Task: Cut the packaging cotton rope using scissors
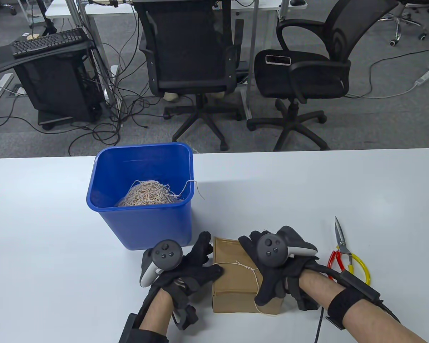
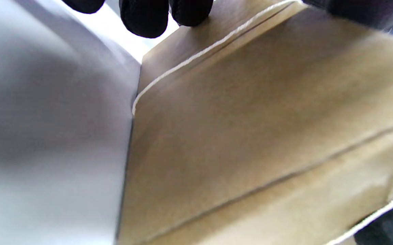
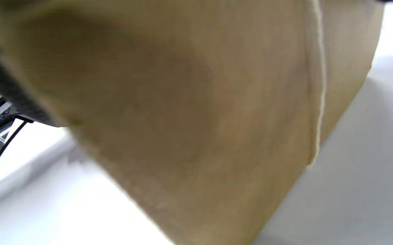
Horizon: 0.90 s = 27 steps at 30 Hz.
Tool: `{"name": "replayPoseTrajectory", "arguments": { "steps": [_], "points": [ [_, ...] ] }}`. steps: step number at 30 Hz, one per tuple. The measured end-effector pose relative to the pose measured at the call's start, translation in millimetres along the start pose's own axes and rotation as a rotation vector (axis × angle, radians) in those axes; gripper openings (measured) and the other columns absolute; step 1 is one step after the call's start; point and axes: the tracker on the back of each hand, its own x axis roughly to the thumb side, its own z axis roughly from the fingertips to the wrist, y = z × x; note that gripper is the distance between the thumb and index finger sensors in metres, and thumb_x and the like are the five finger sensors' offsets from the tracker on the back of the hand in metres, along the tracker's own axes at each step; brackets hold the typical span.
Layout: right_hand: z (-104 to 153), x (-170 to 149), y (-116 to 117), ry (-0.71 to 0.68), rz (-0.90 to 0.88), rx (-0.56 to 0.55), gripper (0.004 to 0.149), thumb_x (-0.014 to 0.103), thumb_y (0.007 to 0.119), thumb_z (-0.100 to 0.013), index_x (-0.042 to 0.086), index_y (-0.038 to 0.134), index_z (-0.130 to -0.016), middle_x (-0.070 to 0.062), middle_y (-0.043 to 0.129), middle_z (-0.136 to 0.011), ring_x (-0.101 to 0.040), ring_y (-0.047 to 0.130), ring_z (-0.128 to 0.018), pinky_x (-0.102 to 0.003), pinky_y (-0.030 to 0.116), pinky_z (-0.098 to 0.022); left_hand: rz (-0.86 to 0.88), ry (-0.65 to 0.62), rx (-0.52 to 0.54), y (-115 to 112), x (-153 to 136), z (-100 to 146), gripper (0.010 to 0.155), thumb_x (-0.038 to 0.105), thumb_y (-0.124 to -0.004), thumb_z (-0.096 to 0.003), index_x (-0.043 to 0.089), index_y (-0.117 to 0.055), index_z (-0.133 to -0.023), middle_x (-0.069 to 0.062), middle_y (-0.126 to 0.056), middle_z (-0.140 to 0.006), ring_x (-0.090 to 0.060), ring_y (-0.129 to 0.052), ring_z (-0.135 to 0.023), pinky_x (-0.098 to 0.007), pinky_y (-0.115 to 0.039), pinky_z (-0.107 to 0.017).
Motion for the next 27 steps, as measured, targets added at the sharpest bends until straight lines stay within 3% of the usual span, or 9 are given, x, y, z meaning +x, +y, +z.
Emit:
{"name": "replayPoseTrajectory", "arguments": {
  "steps": [6,14,19,20,23,27],
  "points": [
    [3,-4,-4,-0.026,-0.034,-0.086,0.135,0.062,0.103,-0.025,0.005,0.012,-0.107,-0.044,0.018,-0.104,-0.068,0.021,-0.089,-0.090,0.054,-0.044,0.186,-0.002,-0.006,5,-11,1,0.090,0.062,-0.065,-0.0558,0.017,-0.011,-0.113,-0.022,-0.040,-0.117,-0.058,-0.052,-0.101,-0.075,-0.046,-0.065],
    [30,-17,-25,-0.110,-0.306,-0.320,0.135,0.063,0.102,-0.025,0.005,0.012,-0.107,-0.045,0.018,-0.104,-0.069,0.022,-0.089,-0.090,0.054,-0.043,0.254,0.001,0.005,12,-15,4,0.092,0.066,-0.060,-0.0557,0.005,-0.022,-0.114,-0.032,-0.038,-0.113,-0.059,-0.052,-0.100,-0.076,-0.046,-0.065],
    [42,-19,-29,-0.149,-0.398,-0.402,0.134,0.063,0.102,-0.025,0.005,0.014,-0.107,-0.045,0.018,-0.104,-0.069,0.021,-0.089,-0.090,0.054,-0.043,0.473,-0.087,-0.050,5,-13,-3,0.082,0.058,-0.059,-0.0585,0.008,-0.028,-0.115,-0.029,-0.044,-0.113,-0.058,-0.055,-0.100,-0.075,-0.047,-0.065],
    [42,-19,-29,-0.148,-0.404,-0.376,0.134,0.063,0.102,-0.026,0.005,0.012,-0.107,-0.045,0.018,-0.104,-0.069,0.021,-0.089,-0.090,0.054,-0.043,0.564,-0.110,-0.066,2,-11,-5,0.079,0.054,-0.060,-0.0591,0.008,-0.029,-0.115,-0.029,-0.045,-0.112,-0.058,-0.055,-0.100,-0.075,-0.046,-0.065],
    [43,-20,-29,-0.153,-0.403,-0.375,0.134,0.063,0.102,-0.026,0.005,0.013,-0.108,-0.044,0.017,-0.104,-0.069,0.021,-0.089,-0.089,0.053,-0.044,0.672,-0.086,-0.063,0,-8,-7,0.071,0.045,-0.060,-0.0597,-0.001,-0.038,-0.109,-0.029,-0.059,-0.104,-0.055,-0.065,-0.093,-0.074,-0.049,-0.064],
    [45,-18,-27,-0.171,-0.391,-0.342,0.134,0.063,0.102,-0.026,0.006,0.012,-0.108,-0.044,0.015,-0.104,-0.069,0.020,-0.089,-0.090,0.052,-0.045,0.551,-0.043,0.032,6,-7,-8,0.055,0.040,-0.059,-0.0588,-0.001,-0.062,-0.095,-0.019,-0.085,-0.081,-0.044,-0.090,-0.071,-0.067,-0.061,-0.060]
  ]
}}
